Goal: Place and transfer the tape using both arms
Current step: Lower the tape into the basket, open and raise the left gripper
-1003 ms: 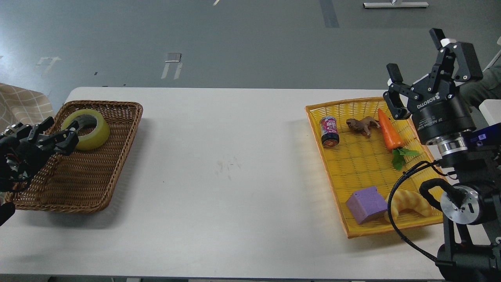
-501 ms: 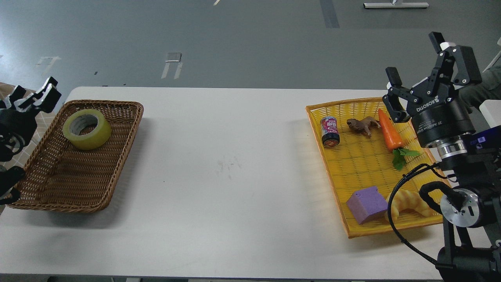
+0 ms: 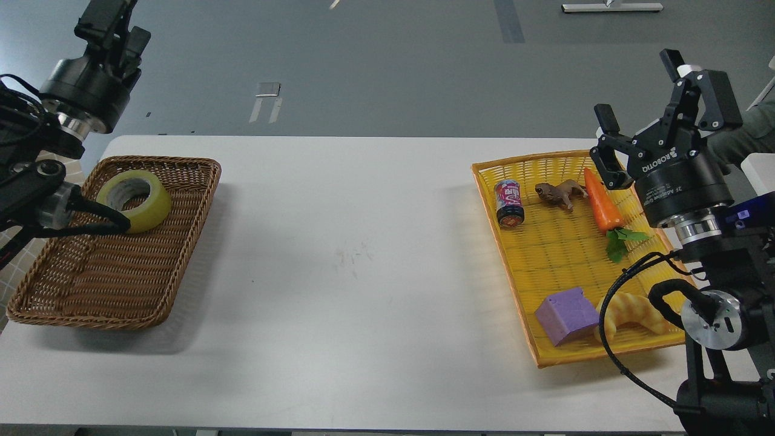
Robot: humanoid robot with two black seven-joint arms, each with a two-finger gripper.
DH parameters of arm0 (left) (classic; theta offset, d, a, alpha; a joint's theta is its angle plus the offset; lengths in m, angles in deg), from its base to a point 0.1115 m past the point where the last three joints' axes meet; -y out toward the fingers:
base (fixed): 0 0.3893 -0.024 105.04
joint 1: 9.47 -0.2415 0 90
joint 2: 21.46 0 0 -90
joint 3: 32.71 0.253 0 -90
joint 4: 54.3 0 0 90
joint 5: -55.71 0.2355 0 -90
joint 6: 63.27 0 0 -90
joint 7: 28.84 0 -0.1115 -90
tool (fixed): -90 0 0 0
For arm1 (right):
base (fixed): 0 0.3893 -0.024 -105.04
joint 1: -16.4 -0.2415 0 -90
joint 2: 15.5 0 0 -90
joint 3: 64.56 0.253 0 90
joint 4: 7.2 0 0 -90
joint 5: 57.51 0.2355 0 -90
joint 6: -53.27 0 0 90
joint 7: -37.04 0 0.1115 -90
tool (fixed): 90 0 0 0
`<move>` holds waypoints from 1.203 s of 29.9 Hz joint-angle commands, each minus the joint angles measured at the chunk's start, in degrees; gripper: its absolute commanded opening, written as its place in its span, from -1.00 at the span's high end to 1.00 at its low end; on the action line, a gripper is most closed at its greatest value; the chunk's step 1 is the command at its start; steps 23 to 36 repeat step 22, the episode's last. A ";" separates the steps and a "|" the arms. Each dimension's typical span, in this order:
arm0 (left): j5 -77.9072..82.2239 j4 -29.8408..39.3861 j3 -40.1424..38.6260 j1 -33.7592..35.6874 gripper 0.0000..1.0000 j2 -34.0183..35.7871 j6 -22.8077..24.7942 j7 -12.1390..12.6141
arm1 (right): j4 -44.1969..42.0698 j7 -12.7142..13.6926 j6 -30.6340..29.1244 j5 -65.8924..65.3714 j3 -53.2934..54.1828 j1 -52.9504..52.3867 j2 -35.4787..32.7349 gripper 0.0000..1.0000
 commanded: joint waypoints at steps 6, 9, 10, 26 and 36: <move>-19.60 6.08 -17.76 -2.36 -0.96 -4.69 22.12 12.56 | 0.56 3.19 0.05 0.00 -0.63 -2.59 0.00 -1.00; -25.32 6.17 -21.10 -5.87 -0.96 -7.76 22.91 17.32 | 1.17 3.19 0.05 0.00 -1.07 -3.38 0.00 -1.00; -25.33 6.52 -23.02 -8.75 -0.96 -9.16 23.43 17.41 | 1.35 3.19 -0.03 0.08 -1.25 -3.73 0.00 -1.00; -16.54 7.05 -28.84 -15.81 -0.96 -15.94 26.51 17.41 | 1.09 2.48 -0.30 0.00 -3.80 -7.78 0.00 -1.00; -16.54 7.05 -28.84 -15.81 -0.96 -15.94 26.51 17.41 | 1.09 2.48 -0.30 0.00 -3.80 -7.78 0.00 -1.00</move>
